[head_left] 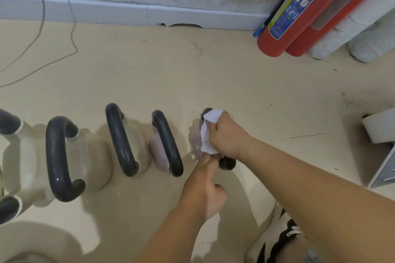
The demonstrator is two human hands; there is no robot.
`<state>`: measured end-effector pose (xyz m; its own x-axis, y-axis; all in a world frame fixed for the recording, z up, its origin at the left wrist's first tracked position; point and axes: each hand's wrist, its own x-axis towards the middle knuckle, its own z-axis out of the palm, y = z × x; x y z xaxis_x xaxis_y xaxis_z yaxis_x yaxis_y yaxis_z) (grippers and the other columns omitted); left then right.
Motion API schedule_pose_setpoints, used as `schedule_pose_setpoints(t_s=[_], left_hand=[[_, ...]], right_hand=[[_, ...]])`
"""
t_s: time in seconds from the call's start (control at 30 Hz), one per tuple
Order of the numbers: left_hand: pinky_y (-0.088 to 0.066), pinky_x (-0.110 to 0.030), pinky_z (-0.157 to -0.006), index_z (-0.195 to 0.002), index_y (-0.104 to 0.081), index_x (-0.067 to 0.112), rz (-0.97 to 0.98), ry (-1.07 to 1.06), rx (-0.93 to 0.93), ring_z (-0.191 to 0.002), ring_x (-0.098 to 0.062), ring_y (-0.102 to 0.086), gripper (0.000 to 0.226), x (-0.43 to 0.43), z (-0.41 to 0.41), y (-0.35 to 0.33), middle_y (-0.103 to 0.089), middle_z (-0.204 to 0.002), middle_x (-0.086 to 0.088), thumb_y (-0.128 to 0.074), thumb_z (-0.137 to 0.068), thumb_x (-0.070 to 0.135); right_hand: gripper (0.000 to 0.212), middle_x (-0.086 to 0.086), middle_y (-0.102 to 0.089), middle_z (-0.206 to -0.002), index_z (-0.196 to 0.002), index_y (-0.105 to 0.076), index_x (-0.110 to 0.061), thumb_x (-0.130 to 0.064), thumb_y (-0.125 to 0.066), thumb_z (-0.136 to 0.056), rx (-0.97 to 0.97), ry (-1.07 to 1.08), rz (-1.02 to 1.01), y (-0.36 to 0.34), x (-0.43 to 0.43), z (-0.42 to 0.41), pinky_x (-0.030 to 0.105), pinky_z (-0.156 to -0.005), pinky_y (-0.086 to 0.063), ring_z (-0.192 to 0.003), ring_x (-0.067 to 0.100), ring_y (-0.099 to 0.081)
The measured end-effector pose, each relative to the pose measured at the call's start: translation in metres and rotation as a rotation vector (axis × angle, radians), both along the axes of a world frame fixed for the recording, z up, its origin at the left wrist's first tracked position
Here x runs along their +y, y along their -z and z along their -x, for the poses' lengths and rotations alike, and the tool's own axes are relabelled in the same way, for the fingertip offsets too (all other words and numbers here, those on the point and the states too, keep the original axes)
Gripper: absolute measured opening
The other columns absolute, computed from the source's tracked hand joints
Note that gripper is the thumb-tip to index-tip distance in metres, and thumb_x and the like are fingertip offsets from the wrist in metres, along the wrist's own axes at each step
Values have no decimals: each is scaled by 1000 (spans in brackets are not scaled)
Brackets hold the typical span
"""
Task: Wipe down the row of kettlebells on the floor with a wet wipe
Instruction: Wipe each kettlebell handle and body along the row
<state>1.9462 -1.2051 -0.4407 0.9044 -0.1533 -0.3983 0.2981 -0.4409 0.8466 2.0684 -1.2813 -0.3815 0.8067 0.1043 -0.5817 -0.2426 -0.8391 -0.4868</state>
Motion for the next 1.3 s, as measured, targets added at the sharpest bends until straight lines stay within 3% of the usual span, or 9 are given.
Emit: schedule_pose_setpoints(t_s=[0.17,0.37,0.5,0.6,0.67,0.9,1.03,1.17,1.3], left_hand=[[-39,-24,-110,-146,-44,30,-60,41,-43,-141,-12,-35,72,1,0,-2,-32,-155,14,-45,-81,0],[-3,-32,-128,-155,9,37,-83,128,20,-157,-10,8,77,1,-3,0,9,-168,14,-47,-103,29],[-7,-27,-126,-162,-3,37,-27,21,39,-156,-4,-4,82,-3,-1,14,1,-169,21,-53,-97,31],[-33,-30,-117,-152,-30,46,-25,0,-7,-146,-11,-35,66,-6,3,10,-38,-157,17,-49,-92,26],[-38,-33,-112,-140,-48,34,-102,46,27,-136,-22,-47,54,-8,4,5,-53,-142,7,-50,-88,17],[-20,-27,-122,-150,-22,52,-102,92,-1,-146,-6,-23,91,2,-4,-4,-11,-156,40,-39,-77,1],[0,-19,-112,-158,-12,45,-137,137,-5,-154,-1,1,91,1,-2,-7,5,-164,33,-43,-85,3],[-20,-30,-123,-157,-23,38,-159,165,38,-155,-8,-6,81,3,2,-8,-8,-166,22,-46,-84,10],[-29,-34,-120,-157,-21,41,-165,181,61,-155,-11,-10,82,3,-2,-15,-5,-167,23,-46,-84,12]], right_hand=[[41,5,-59,-107,-131,-38,-13,-46,-40,-105,-31,46,146,-3,-7,38,37,-82,-49,-96,28,-62],[46,4,-50,-130,-140,-33,-10,-39,-41,-106,-34,106,213,5,-30,97,36,-90,-48,-115,23,-54],[37,5,-57,-117,-126,-44,-7,-34,-49,-101,-169,161,214,16,-26,95,37,-83,-52,-106,24,-59],[32,4,-59,-113,-127,-46,-8,-25,-52,-100,-353,67,265,14,-20,86,32,-72,-44,-96,25,-59],[29,-2,-53,-108,-125,-47,-13,-25,-51,-99,-382,78,201,6,-4,63,32,-72,-41,-93,22,-55],[14,3,-57,-98,-107,-46,-15,-16,-53,-94,-116,-132,331,-5,30,-27,33,-68,-41,-88,26,-54],[27,9,-61,-108,-128,-45,-8,-26,-41,-107,8,-211,193,-19,19,-23,31,-72,-45,-90,24,-56],[16,4,-49,-89,-118,-45,-8,-2,-40,-104,191,-249,71,-34,-3,9,11,-51,-36,-76,21,-47],[39,-6,-45,-90,-146,-30,-5,-8,-37,-108,88,-249,45,-35,-29,29,8,-51,-37,-69,3,-43]])
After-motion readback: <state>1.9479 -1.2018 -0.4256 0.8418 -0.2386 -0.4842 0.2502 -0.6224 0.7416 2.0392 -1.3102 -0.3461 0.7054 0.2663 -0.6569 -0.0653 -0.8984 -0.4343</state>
